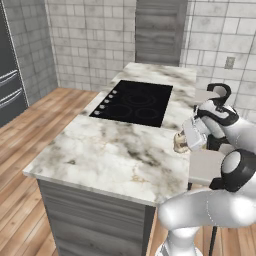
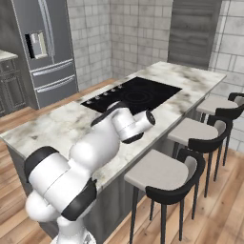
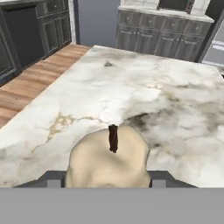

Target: Get the candle and the liquor from the cabinet and move them to the dining counter.

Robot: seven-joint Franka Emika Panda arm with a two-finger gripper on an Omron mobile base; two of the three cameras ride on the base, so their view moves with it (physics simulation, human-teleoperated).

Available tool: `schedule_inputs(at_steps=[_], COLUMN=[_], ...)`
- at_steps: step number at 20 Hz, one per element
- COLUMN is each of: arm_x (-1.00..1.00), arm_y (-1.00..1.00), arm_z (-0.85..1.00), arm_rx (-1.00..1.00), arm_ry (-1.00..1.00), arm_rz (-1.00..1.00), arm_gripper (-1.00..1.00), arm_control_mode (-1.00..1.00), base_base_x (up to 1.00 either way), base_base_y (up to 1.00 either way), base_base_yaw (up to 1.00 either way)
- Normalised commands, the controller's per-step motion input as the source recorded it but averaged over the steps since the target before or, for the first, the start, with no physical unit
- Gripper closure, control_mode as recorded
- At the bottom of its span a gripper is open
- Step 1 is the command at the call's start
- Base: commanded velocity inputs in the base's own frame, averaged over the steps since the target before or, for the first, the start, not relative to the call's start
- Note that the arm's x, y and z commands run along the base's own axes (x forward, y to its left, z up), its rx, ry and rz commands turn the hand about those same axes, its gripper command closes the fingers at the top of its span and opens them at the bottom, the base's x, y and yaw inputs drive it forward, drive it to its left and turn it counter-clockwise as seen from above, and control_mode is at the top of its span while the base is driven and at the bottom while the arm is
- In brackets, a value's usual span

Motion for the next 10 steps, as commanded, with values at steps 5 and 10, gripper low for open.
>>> schedule_inputs(at_steps=[5, 10], arm_x=[0.63, 0.49], arm_y=[-0.23, -0.18], arm_z=[-0.38, -0.37], arm_rx=[0.04, 0.08], arm_ry=[0.0, 0.0], arm_rz=[0.2, 0.18], arm_gripper=[1.0, 1.0], arm_control_mode=[-1.0, -1.0], base_base_x=[0.0, 0.0], base_base_y=[0.0, 0.0], base_base_yaw=[0.0, 0.0])
